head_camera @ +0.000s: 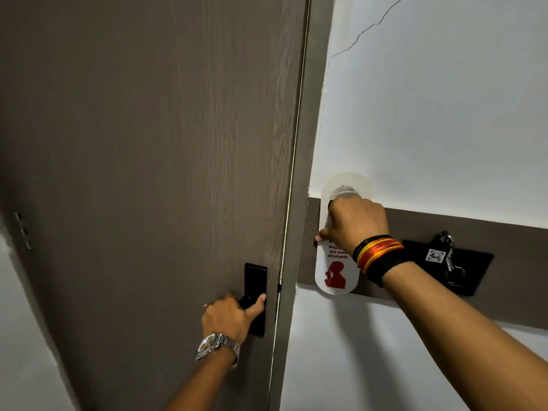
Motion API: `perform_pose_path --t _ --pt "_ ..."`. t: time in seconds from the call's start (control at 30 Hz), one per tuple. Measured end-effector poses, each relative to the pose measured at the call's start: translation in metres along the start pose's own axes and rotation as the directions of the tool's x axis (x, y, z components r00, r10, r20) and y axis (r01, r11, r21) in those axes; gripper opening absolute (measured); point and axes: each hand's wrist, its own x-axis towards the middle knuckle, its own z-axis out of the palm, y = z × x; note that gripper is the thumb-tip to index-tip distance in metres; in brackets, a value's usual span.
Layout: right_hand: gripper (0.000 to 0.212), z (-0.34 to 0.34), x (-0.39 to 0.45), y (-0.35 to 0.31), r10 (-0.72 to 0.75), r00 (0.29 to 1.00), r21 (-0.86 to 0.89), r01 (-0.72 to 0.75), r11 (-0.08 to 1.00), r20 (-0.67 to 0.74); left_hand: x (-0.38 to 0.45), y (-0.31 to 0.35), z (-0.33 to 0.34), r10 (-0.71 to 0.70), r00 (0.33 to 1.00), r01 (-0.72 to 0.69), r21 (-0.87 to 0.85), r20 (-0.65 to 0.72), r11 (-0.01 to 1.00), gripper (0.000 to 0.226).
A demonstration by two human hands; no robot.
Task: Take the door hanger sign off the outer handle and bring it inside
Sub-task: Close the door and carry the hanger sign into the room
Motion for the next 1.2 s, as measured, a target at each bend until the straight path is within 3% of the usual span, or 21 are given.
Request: perform_pose_path --t 0.27,0.4,1.2 --pt "0.049 0.006 0.002 -0.005 -0.002 1.0 0.003 0.002 1.0 0.005 0.016 0.009 0.013 -0.032 0.996 0.039 -0.082 0.077 0.996 0.072" --pt "0.056 0.007 0.006 -0.004 0.012 1.0 0.021 -0.013 1.0 0.022 0.026 0.015 0.019 -0.052 0.993 0.06 -0.079 0.103 0.995 0.074" --pt "0.05 0.013 0.006 0.002 -0.016 0.999 0.063 0.014 0.998 0.037 0.046 0.024 0.027 -0.022 0.993 0.027 -0.042 0.118 0.999 0.08"
